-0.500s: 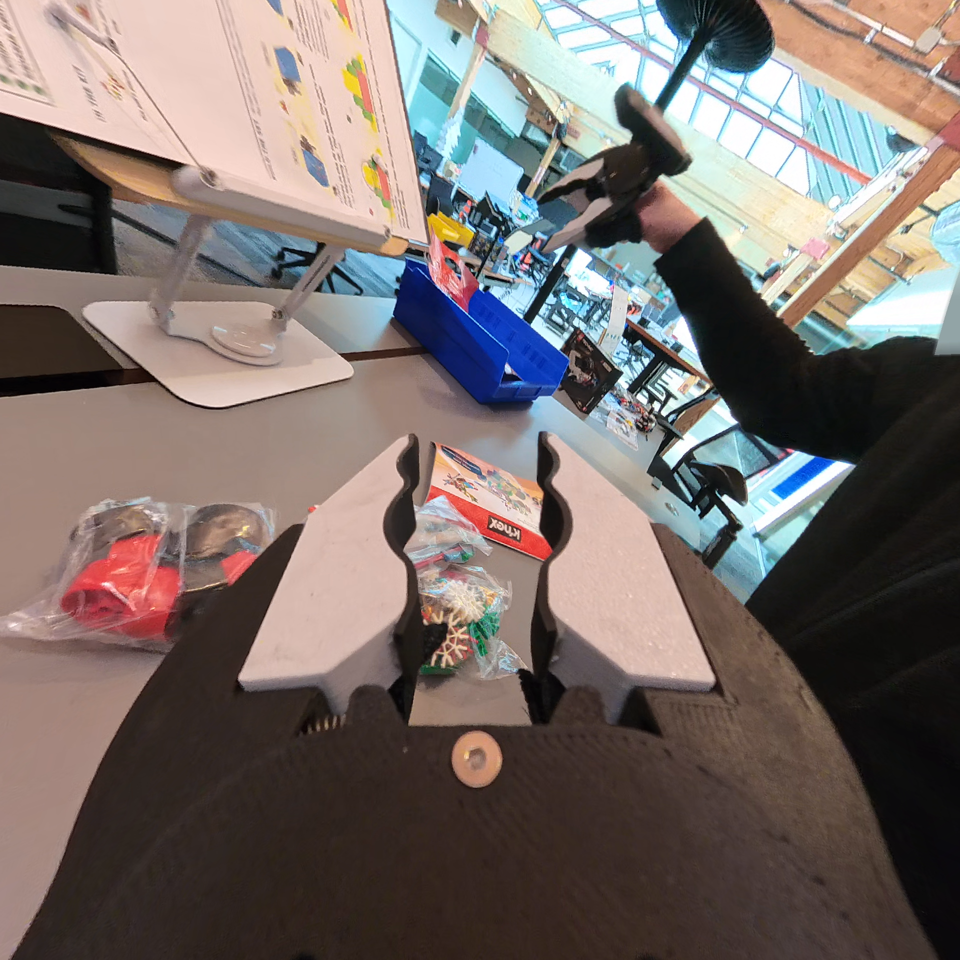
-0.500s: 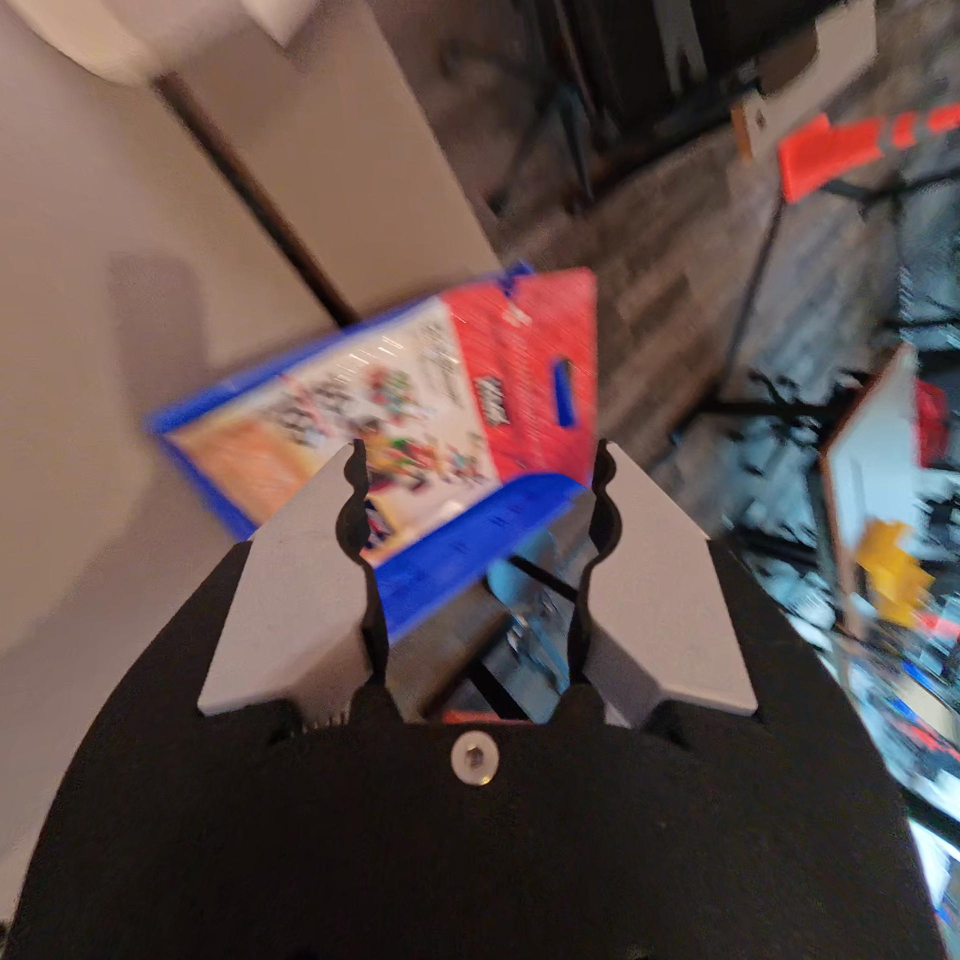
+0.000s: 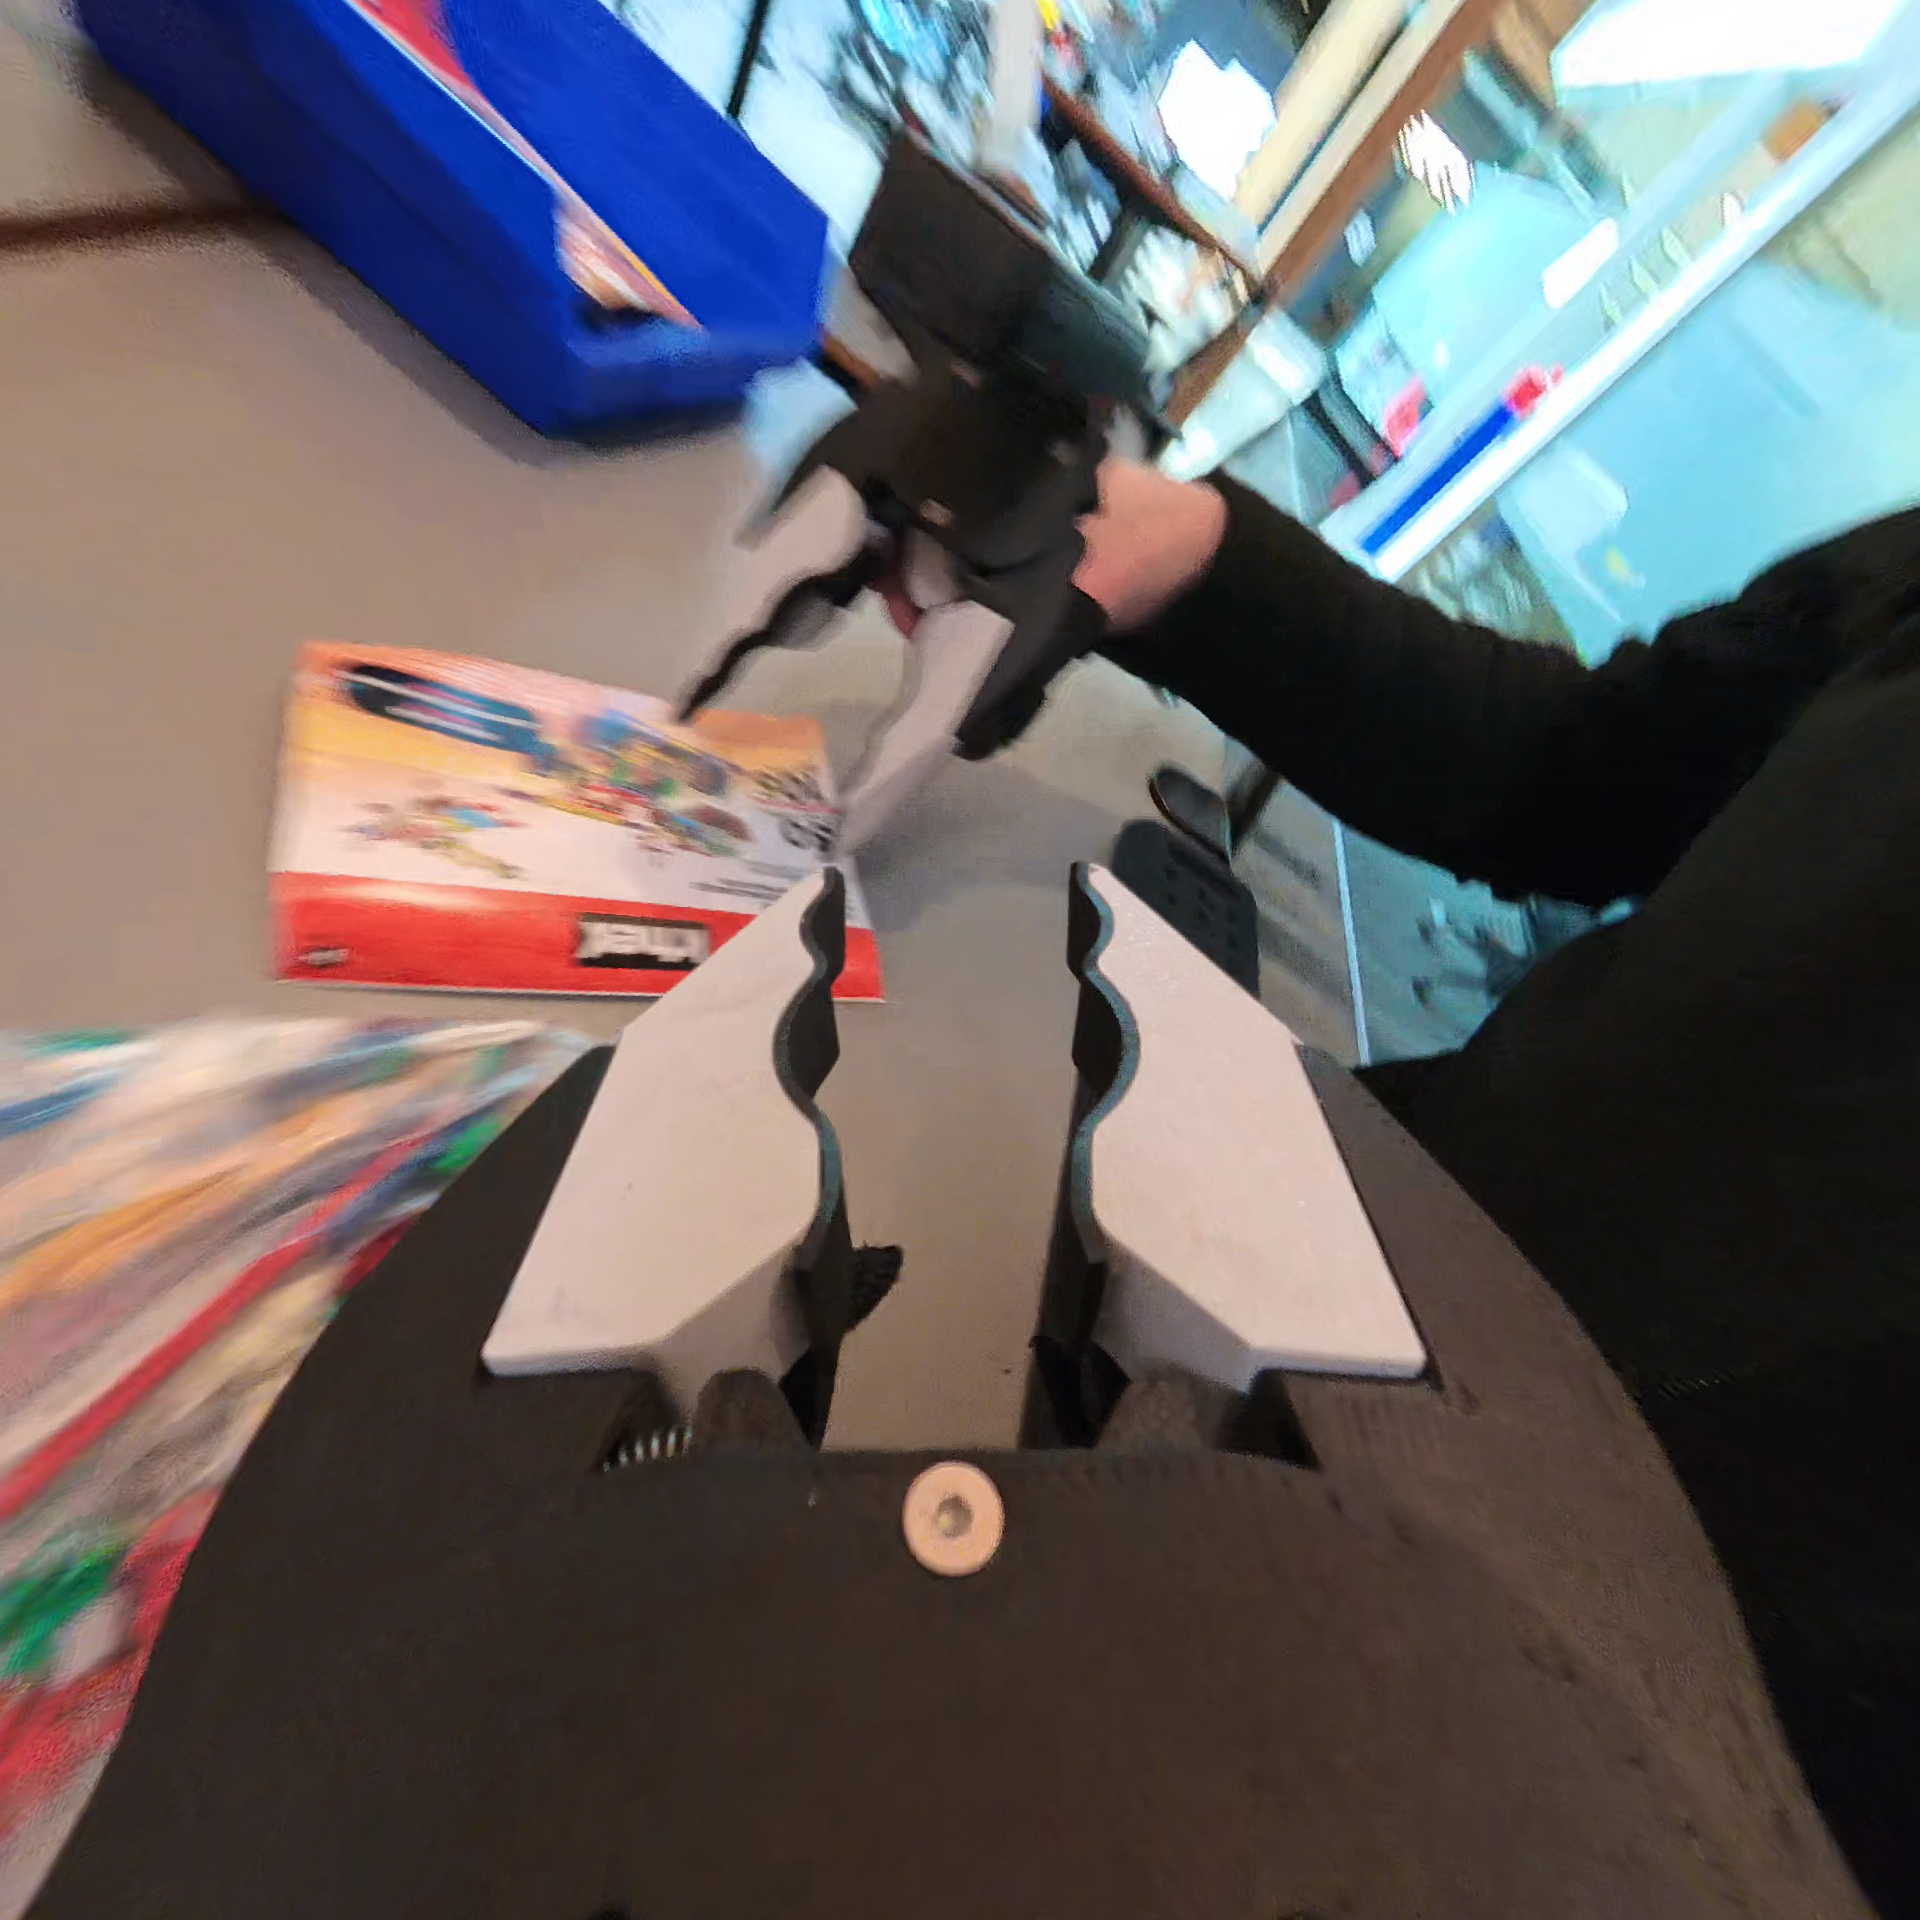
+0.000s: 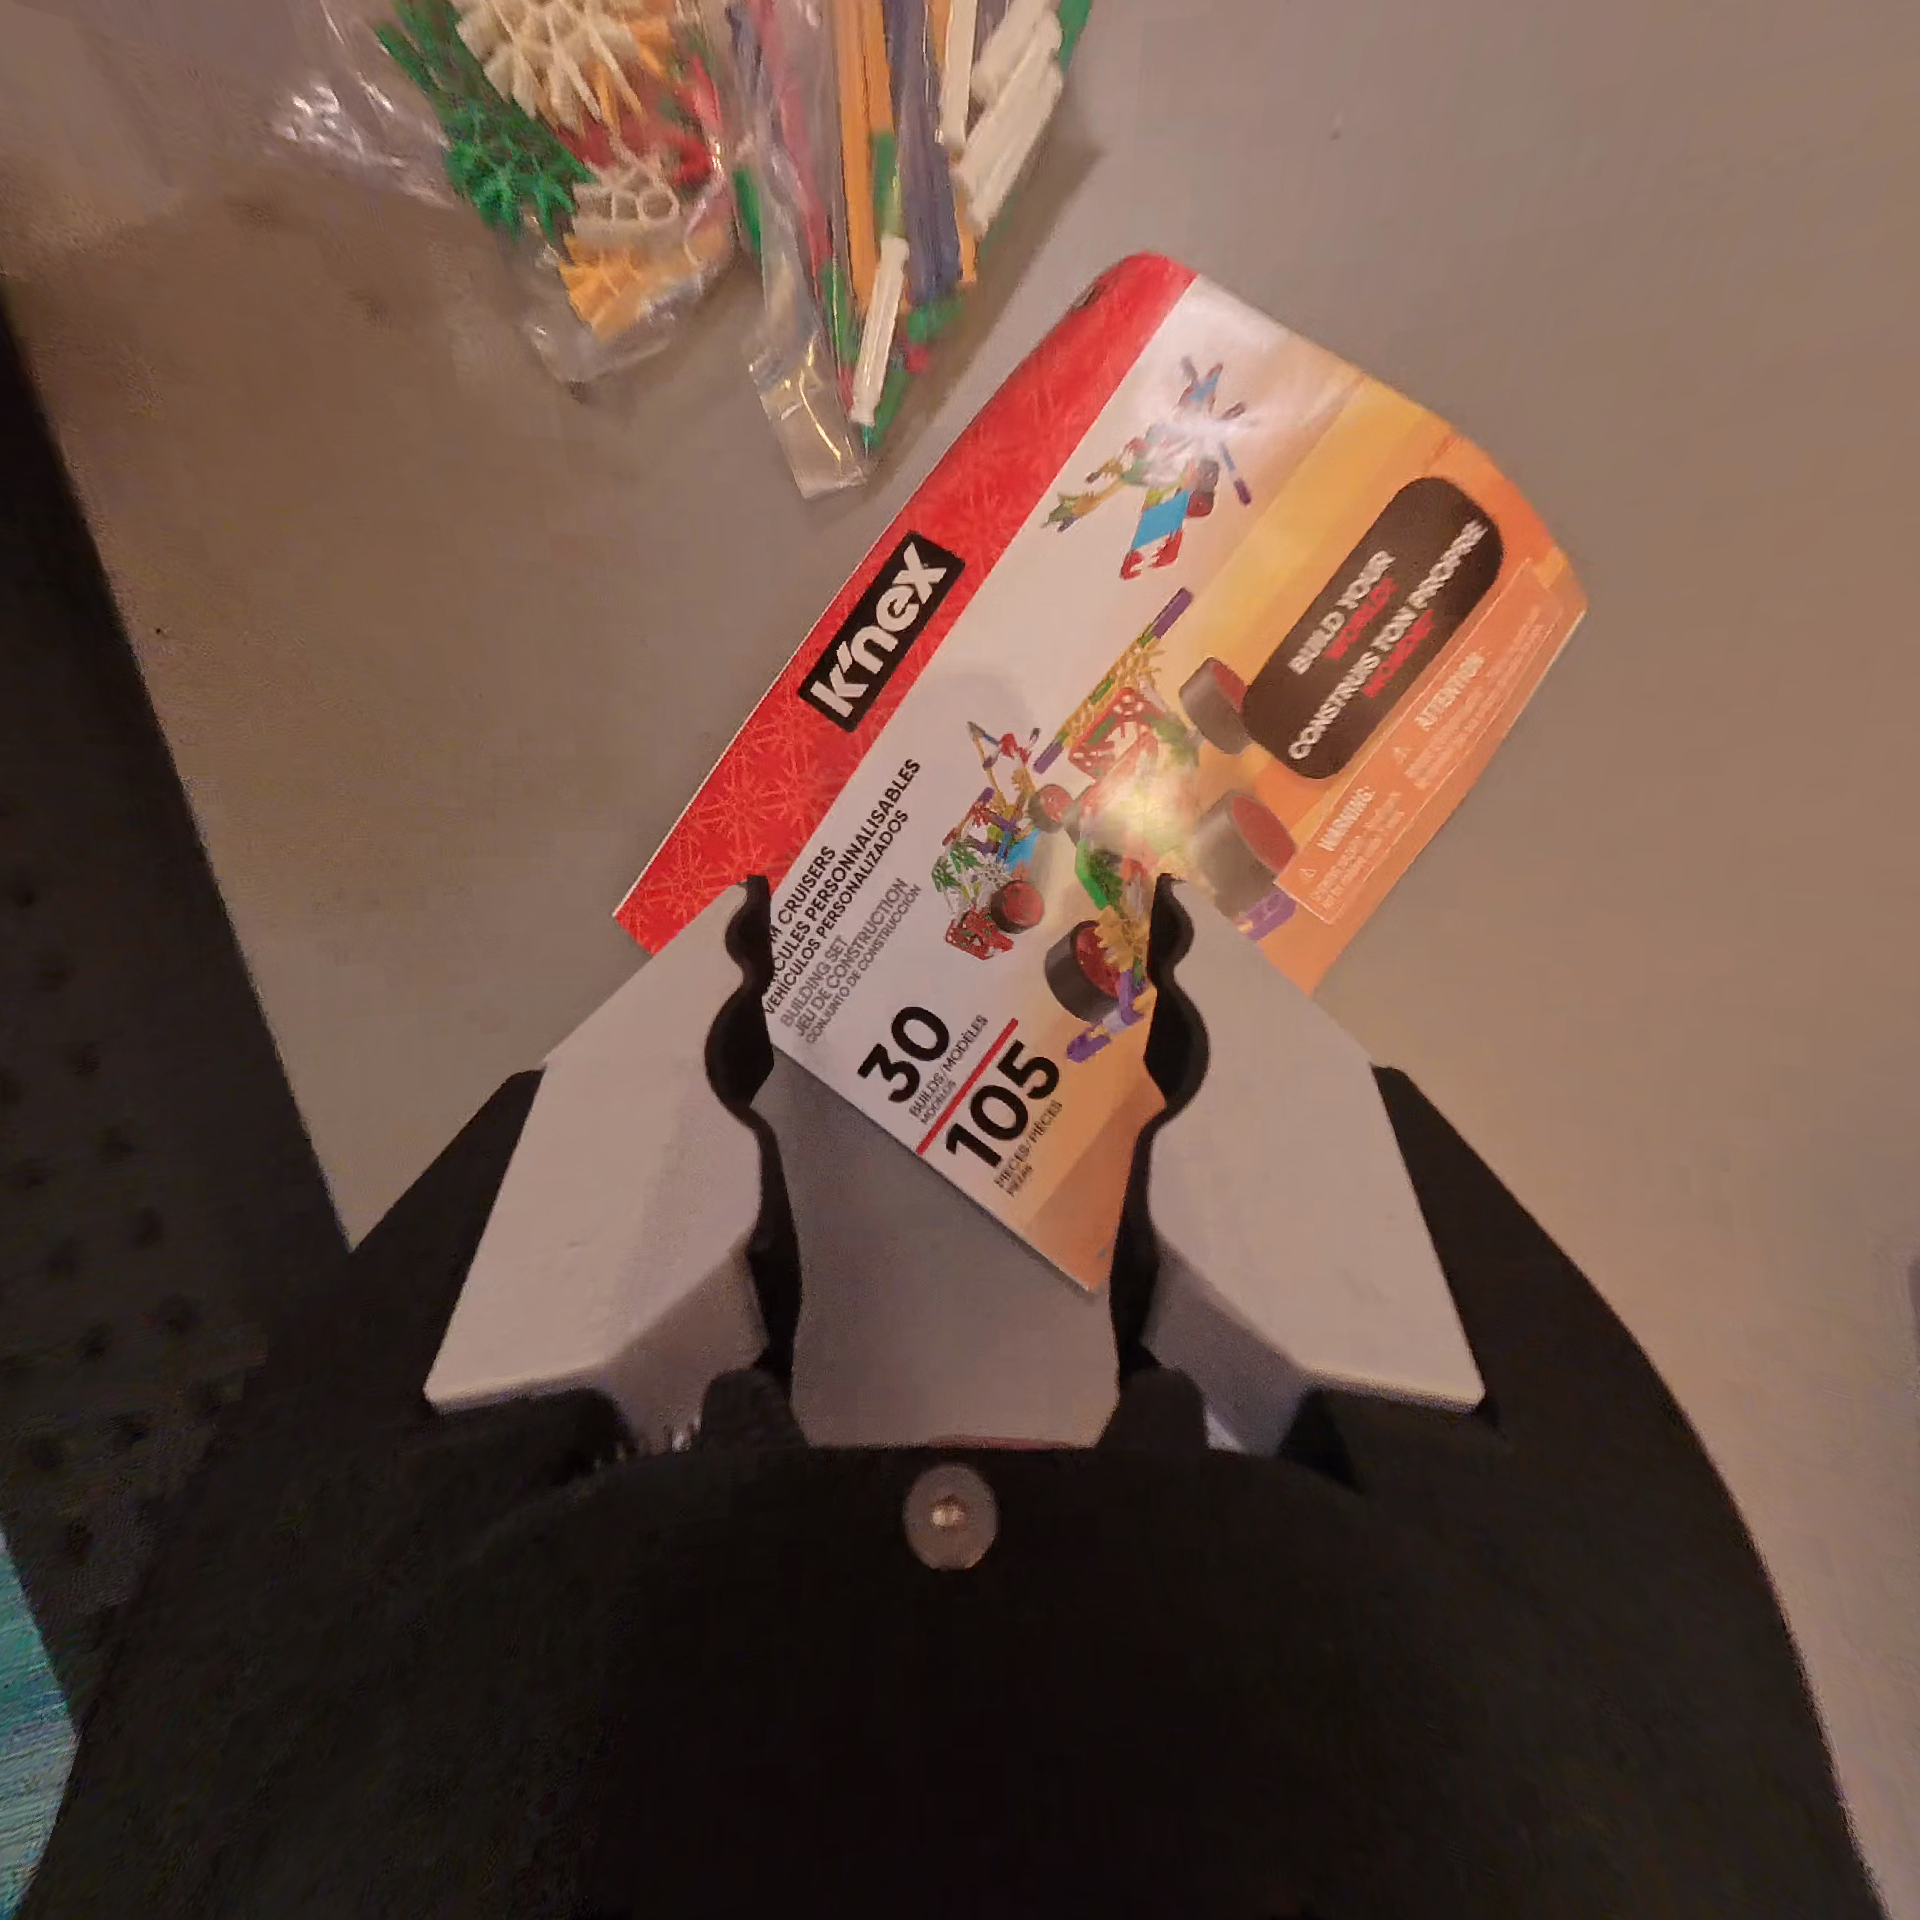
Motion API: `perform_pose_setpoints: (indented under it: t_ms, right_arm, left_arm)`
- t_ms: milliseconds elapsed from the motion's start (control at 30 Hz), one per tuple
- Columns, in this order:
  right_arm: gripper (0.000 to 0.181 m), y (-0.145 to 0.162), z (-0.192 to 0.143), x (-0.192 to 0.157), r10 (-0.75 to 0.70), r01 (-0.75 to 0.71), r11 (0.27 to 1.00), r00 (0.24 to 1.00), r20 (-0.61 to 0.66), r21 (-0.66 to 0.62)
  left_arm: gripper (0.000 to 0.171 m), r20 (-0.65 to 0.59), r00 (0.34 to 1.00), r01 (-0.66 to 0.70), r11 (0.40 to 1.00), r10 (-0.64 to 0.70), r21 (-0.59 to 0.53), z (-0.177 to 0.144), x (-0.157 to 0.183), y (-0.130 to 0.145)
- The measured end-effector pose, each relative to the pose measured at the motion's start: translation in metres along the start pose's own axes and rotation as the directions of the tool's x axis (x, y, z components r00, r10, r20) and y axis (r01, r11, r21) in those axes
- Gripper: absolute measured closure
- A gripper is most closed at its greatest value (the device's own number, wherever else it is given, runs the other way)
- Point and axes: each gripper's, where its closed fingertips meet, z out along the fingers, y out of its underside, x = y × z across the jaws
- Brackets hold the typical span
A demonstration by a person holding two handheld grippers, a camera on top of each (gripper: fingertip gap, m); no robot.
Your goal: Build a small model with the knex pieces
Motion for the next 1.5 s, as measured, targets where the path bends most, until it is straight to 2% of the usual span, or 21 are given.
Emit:
perform_pose_setpoints:
  t_ms: [100,167,300,367,500,633,733,800,833,900,1033,1133,1200,1300,1400,1500]
  right_arm:
    - [0.119,0.006,0.012,0.004,0.079,-0.080,0.996,0.997,0.005,0.048]
    - [0.119,0.018,0.016,0.004,0.130,-0.130,0.991,0.991,0.017,0.023]
    - [0.133,0.032,0.013,0.006,0.192,-0.191,0.981,0.981,-0.022,0.044]
    - [0.144,0.041,0.008,0.008,0.244,-0.242,0.969,0.969,-0.043,0.056]
    - [0.166,0.059,-0.001,0.002,0.314,-0.307,0.947,0.947,-0.070,0.095]
    - [0.172,0.072,-0.007,-0.019,0.400,-0.394,0.914,0.915,-0.051,0.100]
    - [0.171,0.075,-0.006,-0.065,0.423,-0.426,0.904,0.904,0.067,0.040]
    - [0.157,0.071,-0.003,-0.104,0.366,-0.372,0.928,0.912,0.184,-0.002]
    - [0.148,0.068,-0.005,-0.110,0.342,-0.350,0.937,0.920,0.191,0.007]
    - [0.139,0.059,-0.019,-0.100,0.320,-0.336,0.938,0.935,0.151,0.092]
    - [0.118,0.060,-0.053,-0.027,0.361,-0.321,0.909,0.925,-0.118,0.268]
    - [0.097,0.076,-0.051,0.007,0.332,-0.281,0.931,0.917,-0.221,0.232]
    - [0.092,0.081,-0.040,0.020,0.312,-0.268,0.941,0.924,-0.222,0.208]
    - [0.103,0.082,-0.024,0.026,0.321,-0.292,0.938,0.934,-0.156,0.186]
    - [0.119,0.087,-0.023,0.030,0.330,-0.305,0.939,0.930,-0.164,0.160]
    - [0.156,0.096,-0.028,0.028,0.367,-0.344,0.926,0.915,-0.165,0.154]
  left_arm:
    - [0.133,-0.069,0.994,-0.093,0.980,0.081,-0.178,0.063,0.027,0.038]
    - [0.135,-0.079,0.983,-0.183,0.946,0.168,-0.266,0.097,0.033,0.062]
    - [0.132,-0.062,0.979,-0.201,0.874,0.194,-0.442,0.136,0.021,0.103]
    - [0.130,-0.003,0.981,-0.172,0.864,0.194,-0.473,0.138,0.004,0.109]
    - [0.128,0.085,0.989,-0.064,0.880,0.118,-0.470,0.127,-0.019,0.111]
    - [0.132,0.157,0.985,0.012,0.894,0.065,-0.447,0.116,-0.039,0.107]
    - [0.123,0.294,0.936,-0.036,0.882,0.196,-0.471,0.104,-0.070,0.098]
    - [0.120,0.297,0.931,-0.043,0.873,0.211,-0.485,0.104,-0.072,0.097]
    - [0.119,0.300,0.929,-0.045,0.871,0.216,-0.489,0.104,-0.072,0.097]
    - [0.117,0.300,0.917,-0.089,0.868,0.263,-0.489,0.103,-0.067,0.094]
    - [0.120,0.226,0.933,-0.164,0.892,0.279,-0.422,0.107,-0.036,0.090]
    - [0.122,0.179,0.925,-0.224,0.864,0.334,-0.451,0.119,-0.024,0.106]
    - [0.121,0.172,0.910,-0.253,0.835,0.376,-0.488,0.126,-0.024,0.117]
    - [0.124,0.167,0.911,-0.253,0.832,0.376,-0.493,0.131,-0.023,0.120]
    - [0.123,0.206,0.895,-0.250,0.827,0.396,-0.505,0.130,-0.034,0.115]
    - [0.121,0.244,0.883,-0.232,0.826,0.400,-0.515,0.128,-0.047,0.108]
